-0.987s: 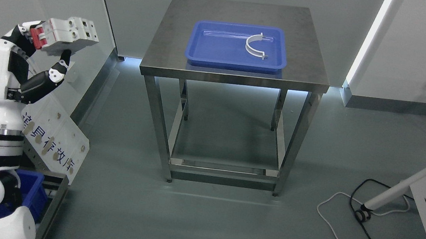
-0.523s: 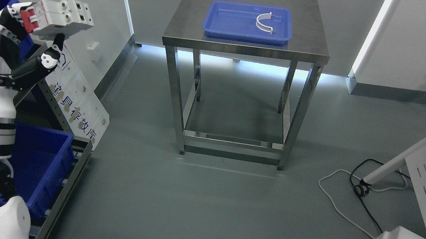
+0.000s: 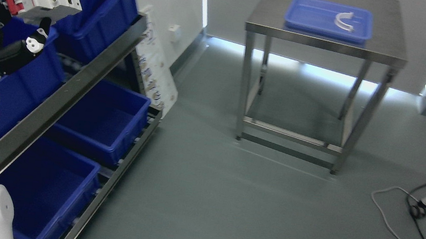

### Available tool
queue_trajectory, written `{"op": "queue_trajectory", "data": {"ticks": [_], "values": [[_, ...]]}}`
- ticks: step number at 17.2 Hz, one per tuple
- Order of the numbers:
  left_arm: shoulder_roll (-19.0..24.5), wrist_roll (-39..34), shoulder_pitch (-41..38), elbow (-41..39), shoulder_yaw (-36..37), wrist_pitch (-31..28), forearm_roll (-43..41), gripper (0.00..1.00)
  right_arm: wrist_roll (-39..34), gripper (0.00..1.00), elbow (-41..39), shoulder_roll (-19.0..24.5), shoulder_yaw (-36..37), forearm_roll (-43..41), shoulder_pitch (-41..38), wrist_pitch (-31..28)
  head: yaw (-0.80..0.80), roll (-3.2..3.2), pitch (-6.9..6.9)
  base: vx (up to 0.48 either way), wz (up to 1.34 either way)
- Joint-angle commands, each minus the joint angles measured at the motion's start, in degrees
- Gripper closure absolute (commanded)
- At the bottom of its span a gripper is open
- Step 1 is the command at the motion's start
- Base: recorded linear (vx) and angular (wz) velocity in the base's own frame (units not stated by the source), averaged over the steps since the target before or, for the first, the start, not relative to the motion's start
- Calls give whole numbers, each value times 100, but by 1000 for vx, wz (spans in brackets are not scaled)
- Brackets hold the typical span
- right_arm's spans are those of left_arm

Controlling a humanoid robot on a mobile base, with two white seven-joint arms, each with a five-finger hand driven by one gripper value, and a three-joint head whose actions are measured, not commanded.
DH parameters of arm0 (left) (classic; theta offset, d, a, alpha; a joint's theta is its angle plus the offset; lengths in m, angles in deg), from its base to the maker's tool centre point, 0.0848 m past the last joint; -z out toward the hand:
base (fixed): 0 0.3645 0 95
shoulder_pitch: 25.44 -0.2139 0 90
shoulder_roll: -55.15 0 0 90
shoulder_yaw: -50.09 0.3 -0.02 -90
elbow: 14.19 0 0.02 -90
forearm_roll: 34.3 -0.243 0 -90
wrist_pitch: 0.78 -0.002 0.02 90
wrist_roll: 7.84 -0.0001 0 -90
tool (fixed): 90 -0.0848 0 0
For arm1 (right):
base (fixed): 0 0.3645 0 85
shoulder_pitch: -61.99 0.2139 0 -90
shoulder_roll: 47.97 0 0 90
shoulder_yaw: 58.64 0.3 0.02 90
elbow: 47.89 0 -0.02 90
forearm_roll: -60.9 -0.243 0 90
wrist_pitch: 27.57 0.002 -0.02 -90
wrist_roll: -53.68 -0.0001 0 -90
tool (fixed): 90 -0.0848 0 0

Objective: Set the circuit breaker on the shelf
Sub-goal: 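Hold the breaker raised in the left hand while turning toward the bin shelf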

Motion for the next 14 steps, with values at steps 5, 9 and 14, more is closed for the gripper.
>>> {"op": "queue_trajectory", "data": {"ticks": [5,9,14], "values": [[752,-3,519,-17,479,-555,-25,86,2,0,-1,-100,-114,0,0,-974,0,0,0,-129,972],[1088,-3,660,-8,1113,-961,-34,86,2,0,-1,-100,-114,0,0,-974,0,0,0,-65,1027],[1245,-3,869,1043,1833,-1023,-385,86,2,0,-1,-100,-114,0,0,-974,0,0,0,-5,862]]}}
